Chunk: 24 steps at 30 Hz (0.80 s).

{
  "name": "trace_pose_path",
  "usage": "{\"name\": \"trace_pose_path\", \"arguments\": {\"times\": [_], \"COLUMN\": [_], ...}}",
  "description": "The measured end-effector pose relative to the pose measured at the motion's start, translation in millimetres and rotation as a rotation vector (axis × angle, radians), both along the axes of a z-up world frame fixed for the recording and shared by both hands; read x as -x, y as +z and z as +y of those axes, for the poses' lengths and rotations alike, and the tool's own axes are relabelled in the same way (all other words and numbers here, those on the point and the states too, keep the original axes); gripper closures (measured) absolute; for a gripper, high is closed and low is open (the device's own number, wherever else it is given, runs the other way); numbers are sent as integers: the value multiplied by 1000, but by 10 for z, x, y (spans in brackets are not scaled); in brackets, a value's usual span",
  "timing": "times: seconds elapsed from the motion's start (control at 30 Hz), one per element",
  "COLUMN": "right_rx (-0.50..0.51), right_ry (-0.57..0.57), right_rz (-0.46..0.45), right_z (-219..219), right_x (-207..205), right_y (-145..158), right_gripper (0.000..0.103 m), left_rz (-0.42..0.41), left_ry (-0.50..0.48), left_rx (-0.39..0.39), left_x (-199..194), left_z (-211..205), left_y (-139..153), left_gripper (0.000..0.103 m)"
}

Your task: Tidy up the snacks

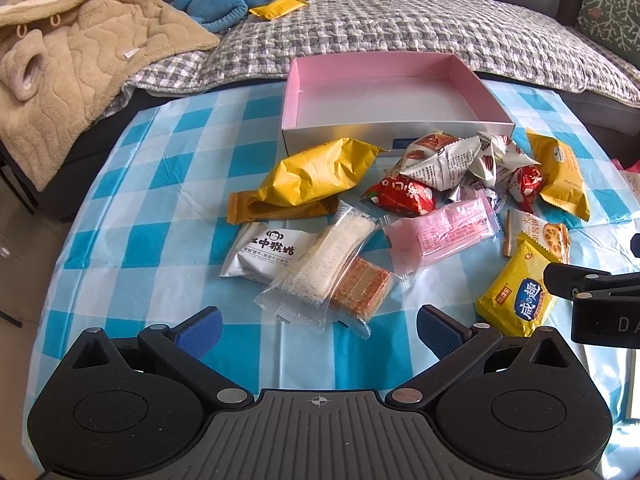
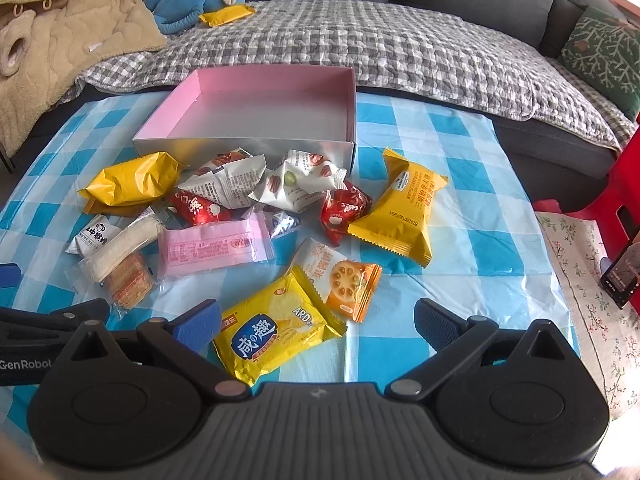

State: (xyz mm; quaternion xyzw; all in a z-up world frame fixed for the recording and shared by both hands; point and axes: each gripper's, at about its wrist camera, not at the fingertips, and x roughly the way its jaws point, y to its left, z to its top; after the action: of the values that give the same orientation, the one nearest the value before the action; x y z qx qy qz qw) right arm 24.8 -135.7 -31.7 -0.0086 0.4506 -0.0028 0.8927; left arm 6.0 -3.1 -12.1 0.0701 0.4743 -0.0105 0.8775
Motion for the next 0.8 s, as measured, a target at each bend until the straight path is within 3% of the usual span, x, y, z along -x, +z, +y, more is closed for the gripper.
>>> {"name": "trace_pose_path", "arguments": {"times": [0.13,0.37,0.6,0.8], "right_rx": [-9,-36,-80,-75], "right_ry": [36,111,114,88], "right_rz": [35,76,89,103], "right_z": [7,-43,-231,-346], "right_x": [-35,-119,-364,-651], "right_y": [-18,60,184,185], "right_gripper": [0,0,0,0], "left_rz": [2,1,48,15], "left_ry": [-25,-96,-167,-188], "left_rx": [-21,19,51,28], "left_x": [-24,-138,-458,-794], "left_z": [-30,9,-1,10], "left_y": [-21,36,132,164], "left_gripper": [0,0,0,0]}}
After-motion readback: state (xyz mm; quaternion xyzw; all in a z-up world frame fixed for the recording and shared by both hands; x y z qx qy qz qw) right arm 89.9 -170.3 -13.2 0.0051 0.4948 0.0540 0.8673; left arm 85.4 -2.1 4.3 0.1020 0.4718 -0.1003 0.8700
